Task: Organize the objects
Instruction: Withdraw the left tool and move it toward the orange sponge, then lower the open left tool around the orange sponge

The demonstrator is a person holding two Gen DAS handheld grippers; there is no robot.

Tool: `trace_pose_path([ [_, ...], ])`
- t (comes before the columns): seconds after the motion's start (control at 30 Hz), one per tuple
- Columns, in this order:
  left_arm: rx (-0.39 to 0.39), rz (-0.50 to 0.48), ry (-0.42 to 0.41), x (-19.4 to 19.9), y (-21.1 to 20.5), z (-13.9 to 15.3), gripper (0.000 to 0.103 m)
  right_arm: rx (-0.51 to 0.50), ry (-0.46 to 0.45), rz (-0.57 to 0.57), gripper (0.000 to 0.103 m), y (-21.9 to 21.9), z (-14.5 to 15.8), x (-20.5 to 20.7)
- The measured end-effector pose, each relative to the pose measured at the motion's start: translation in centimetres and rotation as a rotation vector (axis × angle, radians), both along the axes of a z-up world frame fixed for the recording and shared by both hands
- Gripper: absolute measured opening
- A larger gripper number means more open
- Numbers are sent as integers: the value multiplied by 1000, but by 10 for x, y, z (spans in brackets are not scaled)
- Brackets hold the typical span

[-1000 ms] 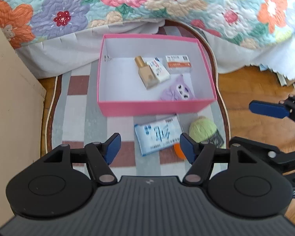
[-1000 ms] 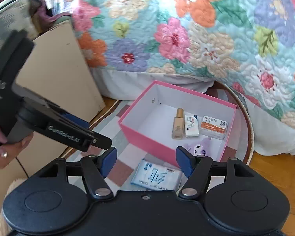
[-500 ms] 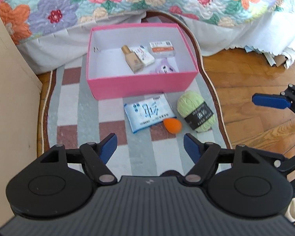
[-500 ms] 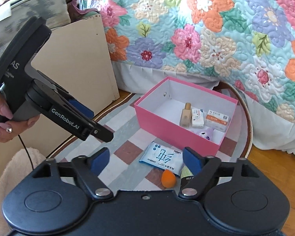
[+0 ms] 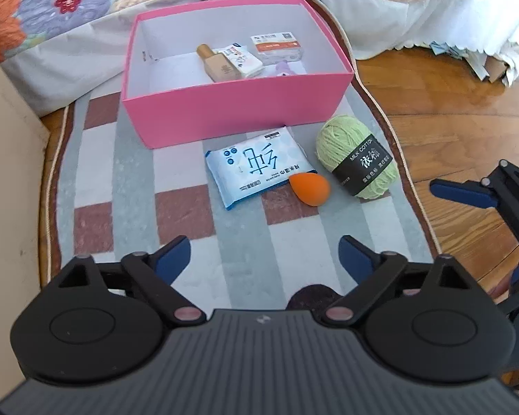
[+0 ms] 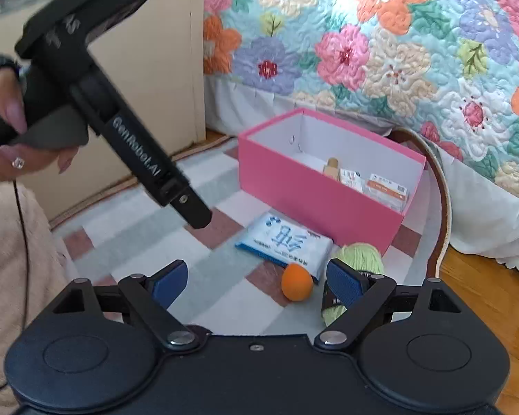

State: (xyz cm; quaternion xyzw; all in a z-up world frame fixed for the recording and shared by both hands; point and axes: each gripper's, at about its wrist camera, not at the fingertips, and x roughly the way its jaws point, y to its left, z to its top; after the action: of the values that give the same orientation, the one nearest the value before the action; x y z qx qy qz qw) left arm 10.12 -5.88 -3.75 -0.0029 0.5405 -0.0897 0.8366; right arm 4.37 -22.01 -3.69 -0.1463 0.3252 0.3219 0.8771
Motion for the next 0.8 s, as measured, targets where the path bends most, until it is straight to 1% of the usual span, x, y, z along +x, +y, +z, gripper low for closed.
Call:
trace_pose_path([
  [0.1, -22, 6, 18, 7, 0, -15, 97, -12, 33, -14, 90, 3, -15, 5],
  [0.17, -52, 5, 20, 11, 1, -26, 97, -10, 58, -27, 90, 5, -25, 9],
  [0.23, -83, 35, 31, 17, 4, -41, 93, 30, 65, -49, 90, 3, -36, 12],
  [0.27, -102, 53, 41, 19, 6, -48, 93, 40, 67, -53, 90, 2, -42, 11],
  [0.37, -171, 89, 42, 23, 10, -70, 93, 4, 51, -63, 90, 6, -58, 13],
  [0.4, -185, 98, 39, 24, 10, -75, 90, -9, 38, -67, 90, 8, -62, 14],
  [0.47, -204, 115, 18, 25, 10, -83, 88, -16, 25, -90, 90, 12, -70, 18],
  [0.53, -212, 114, -10, 27, 9, -90, 88, 0, 36, -123, 90, 14, -79, 24],
  [0.63, -195, 126, -11, 30, 10, -104, 87, 2, 71, -167, 90, 19, -92, 33],
  [0.67, -196, 125, -15, 31, 10, -108, 86, -15, 89, -163, 89, 23, -97, 37],
  [0.7, -194, 127, -17, 33, 10, -112, 82, -31, 96, -153, 88, 26, -100, 39],
  [0.77, -205, 116, -2, 35, 7, -118, 77, -51, 98, -146, 88, 30, -106, 42],
  [0.8, -218, 111, 5, 35, 5, -119, 77, -55, 103, -148, 88, 32, -108, 44],
])
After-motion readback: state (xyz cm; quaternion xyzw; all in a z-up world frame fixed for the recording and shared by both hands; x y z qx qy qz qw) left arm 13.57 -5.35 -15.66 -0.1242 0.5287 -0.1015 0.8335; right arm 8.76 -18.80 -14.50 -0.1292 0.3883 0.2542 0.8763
